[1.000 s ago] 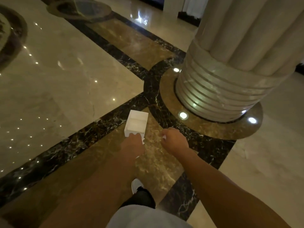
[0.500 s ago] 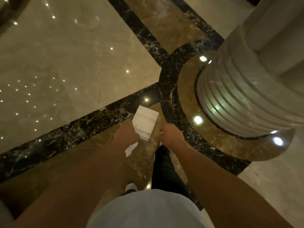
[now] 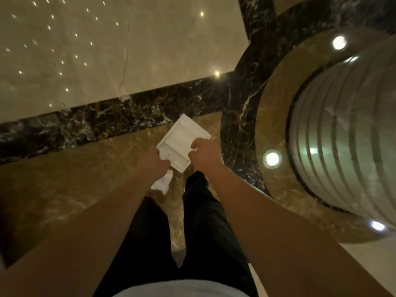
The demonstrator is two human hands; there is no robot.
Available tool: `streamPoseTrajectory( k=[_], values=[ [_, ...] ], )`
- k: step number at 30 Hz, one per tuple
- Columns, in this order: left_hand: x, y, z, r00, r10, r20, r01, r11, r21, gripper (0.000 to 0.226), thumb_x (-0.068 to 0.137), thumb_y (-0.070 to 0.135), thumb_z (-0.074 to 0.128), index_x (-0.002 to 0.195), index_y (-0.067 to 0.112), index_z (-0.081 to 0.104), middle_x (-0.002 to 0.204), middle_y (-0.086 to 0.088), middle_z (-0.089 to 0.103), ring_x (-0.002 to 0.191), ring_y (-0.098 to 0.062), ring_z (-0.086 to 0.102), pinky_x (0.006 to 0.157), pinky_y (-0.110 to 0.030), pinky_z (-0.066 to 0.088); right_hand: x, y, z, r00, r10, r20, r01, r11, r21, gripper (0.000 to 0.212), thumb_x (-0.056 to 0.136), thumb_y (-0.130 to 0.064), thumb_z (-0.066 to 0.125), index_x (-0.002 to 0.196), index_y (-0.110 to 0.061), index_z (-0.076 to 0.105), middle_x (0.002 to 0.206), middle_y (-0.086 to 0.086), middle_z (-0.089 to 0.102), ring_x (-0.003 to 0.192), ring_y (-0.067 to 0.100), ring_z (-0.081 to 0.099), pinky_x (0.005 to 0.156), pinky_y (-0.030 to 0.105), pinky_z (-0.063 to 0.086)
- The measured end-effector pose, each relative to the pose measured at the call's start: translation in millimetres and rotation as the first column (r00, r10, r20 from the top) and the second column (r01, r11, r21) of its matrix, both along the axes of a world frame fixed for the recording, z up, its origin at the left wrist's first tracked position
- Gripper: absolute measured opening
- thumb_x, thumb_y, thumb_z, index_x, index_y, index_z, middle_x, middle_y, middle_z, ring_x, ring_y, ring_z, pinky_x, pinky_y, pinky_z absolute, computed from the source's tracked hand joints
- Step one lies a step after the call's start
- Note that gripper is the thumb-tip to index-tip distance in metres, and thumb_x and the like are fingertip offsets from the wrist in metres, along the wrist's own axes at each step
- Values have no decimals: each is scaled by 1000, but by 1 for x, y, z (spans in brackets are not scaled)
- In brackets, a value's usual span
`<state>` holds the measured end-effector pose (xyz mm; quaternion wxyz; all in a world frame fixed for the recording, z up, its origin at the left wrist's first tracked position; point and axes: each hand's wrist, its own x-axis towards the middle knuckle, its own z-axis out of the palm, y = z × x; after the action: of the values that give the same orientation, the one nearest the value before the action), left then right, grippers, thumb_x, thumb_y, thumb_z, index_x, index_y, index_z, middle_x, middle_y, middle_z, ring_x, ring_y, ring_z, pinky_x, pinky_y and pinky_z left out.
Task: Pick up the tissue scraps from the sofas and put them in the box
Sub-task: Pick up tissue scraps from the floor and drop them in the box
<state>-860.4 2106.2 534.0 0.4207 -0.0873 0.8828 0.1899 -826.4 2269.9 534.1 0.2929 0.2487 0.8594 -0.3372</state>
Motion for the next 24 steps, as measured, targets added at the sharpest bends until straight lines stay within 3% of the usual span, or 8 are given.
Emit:
streamPoseTrajectory(
  k=[3,5,7,9,12,16,19,24],
  values=[
    [-17,34,-85,993,121,-5,-120,992,41,38,84,25,60,116,6,53,95,-9,59,79,-27,60,55,-30,45,-23,20,-88,994,-103,22,103,994,-36,23,84,-20,61,107,-19,65,105,2,63,93,18,58,65,22,38],
    [-19,49,-160,962,262,77,-268,960,86,40,87,25,60,120,7,47,98,-8,54,87,-29,59,65,-41,54,-31,24,-159,991,-132,14,132,990,-48,23,84,-21,61,106,-20,66,102,-1,63,88,14,56,63,19,39],
    [-16,56,-234,921,355,158,-375,920,116,39,87,28,62,118,12,44,99,-6,53,93,-30,58,79,-50,55,-37,23,-230,992,-123,13,123,990,-75,25,85,-20,60,109,-18,64,107,2,64,94,17,57,75,25,45],
    [-12,56,-305,850,481,215,-517,841,161,37,84,29,66,111,17,43,96,-8,56,90,-31,61,74,-52,57,-34,19,-297,994,-106,14,107,990,-94,30,86,-18,61,115,-15,62,115,7,62,105,22,56,89,28,43],
    [-12,44,-390,761,618,198,-649,729,221,42,79,25,72,108,21,41,105,-14,59,85,-32,64,72,-52,58,-25,9,-384,990,-140,-25,138,987,-82,40,87,-19,63,126,-13,56,127,10,54,115,22,49,91,23,33],
    [-14,23,-442,861,509,9,-498,838,222,42,77,20,71,110,24,45,100,3,55,90,-23,63,76,-46,57,-3,-4,-432,995,-97,-9,97,995,-18,49,91,-18,59,137,-14,45,146,9,39,125,23,44,98,29,37],
    [-8,3,-445,891,454,24,-449,871,199,37,78,12,68,105,25,46,97,6,55,86,-21,63,74,-44,57,10,-15,-429,997,-49,52,49,999,-11,48,93,-16,55,140,-15,42,146,7,39,122,23,47,91,25,38],
    [-9,-30,-409,963,269,-14,-263,951,162,36,77,15,69,107,21,52,99,2,59,84,-16,58,81,-38,50,-2,-29,-387,990,15,143,-19,999,25,50,94,-16,53,141,-14,38,144,9,39,123,26,47,97,36,43]
  ],
)
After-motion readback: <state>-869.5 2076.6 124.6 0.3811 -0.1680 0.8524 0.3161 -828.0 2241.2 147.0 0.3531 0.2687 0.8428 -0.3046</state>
